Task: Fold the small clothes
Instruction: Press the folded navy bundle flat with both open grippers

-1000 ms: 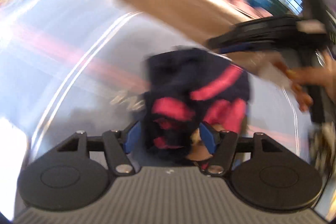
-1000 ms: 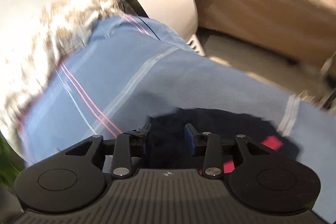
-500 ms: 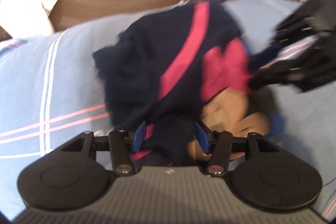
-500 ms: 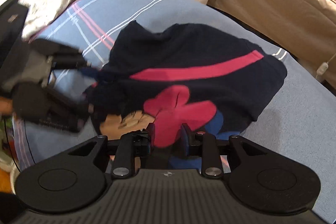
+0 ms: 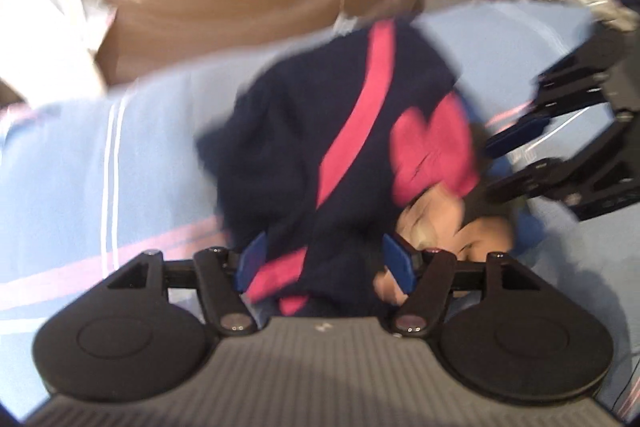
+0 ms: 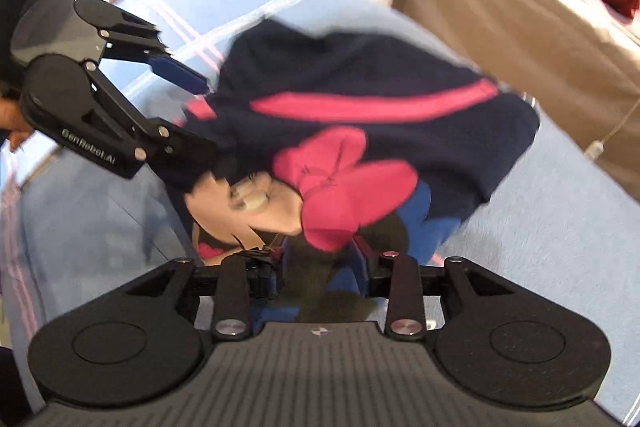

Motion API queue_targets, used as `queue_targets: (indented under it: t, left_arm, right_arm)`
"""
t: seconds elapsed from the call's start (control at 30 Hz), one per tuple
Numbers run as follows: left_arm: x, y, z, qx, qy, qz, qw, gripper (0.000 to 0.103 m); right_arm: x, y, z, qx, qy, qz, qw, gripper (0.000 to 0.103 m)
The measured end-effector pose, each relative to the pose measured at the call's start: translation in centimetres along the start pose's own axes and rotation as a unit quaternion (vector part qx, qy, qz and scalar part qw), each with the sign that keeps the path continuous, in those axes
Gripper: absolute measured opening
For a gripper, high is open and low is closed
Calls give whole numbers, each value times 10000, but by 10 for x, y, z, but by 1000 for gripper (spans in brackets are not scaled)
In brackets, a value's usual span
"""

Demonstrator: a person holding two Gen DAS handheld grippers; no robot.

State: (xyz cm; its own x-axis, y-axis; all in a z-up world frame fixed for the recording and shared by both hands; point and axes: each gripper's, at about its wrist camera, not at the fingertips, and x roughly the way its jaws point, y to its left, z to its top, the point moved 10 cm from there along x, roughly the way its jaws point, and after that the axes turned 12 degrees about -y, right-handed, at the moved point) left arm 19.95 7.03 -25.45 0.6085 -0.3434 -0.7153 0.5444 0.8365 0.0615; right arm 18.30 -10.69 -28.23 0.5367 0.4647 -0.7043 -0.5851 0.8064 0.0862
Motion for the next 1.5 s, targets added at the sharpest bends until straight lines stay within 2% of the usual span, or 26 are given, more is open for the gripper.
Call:
queue_targets:
  t: [0.1,0.2,0.23,0.27,0.3,0.4,0.5,0.6,0.77,0.87,0.97,1.1,1.33,1.5]
  left_arm:
    - [3,-7,27,345,-256,-104,9990,68]
    - [37,-2,35,484,-75,-146,9987,69]
    - [50,2,34,466,76,-167,9987,69]
    - [60,8,32,400,206,-159,9989,69]
    - [70,16,30,299,312,-107,9990,69]
    - [92,34,20,-215,589,-156,9979,75]
    - [97,36,20,-140,591,-155,9980,80]
    - [89,31,25,-76,578,-38,9983,82]
    - [49,16,29,94,332,239,9991,96]
    - [28,10,29,-197,380,321,9986,96]
    - [18,2,25,-378,528,432,9970,96]
    - [8,-9,20,-638,498,499,9955,98]
    - [-11,-17,6,-944,473,559,9928,100]
    - [-30,-15,-14,-1359,503,675,9871,100]
  right_arm:
    - [0,-6,14,-100,-132,-56,9998,72]
    - [14,-11,18,-286,-41,-33,9996,72]
    - [18,-13,18,-318,-7,-41,9995,73]
    - [23,-17,15,-321,86,-72,9994,79]
    - [30,-22,11,-290,219,-124,9993,90]
    - [42,-33,5,-88,392,-110,9991,95]
    - [47,-28,6,-146,472,-84,9987,103]
    - [36,-21,16,-87,295,-80,9995,103]
    - [-2,-27,16,503,-37,-192,9985,103]
    - [-17,-34,5,902,0,-309,9954,103]
    - [-25,-31,-10,882,116,-431,9951,103]
    - [-31,-22,-20,1056,210,-387,9934,103]
    - [-34,-16,-25,1544,123,-316,9874,103]
    - [-40,-21,-23,1645,106,-316,9858,103]
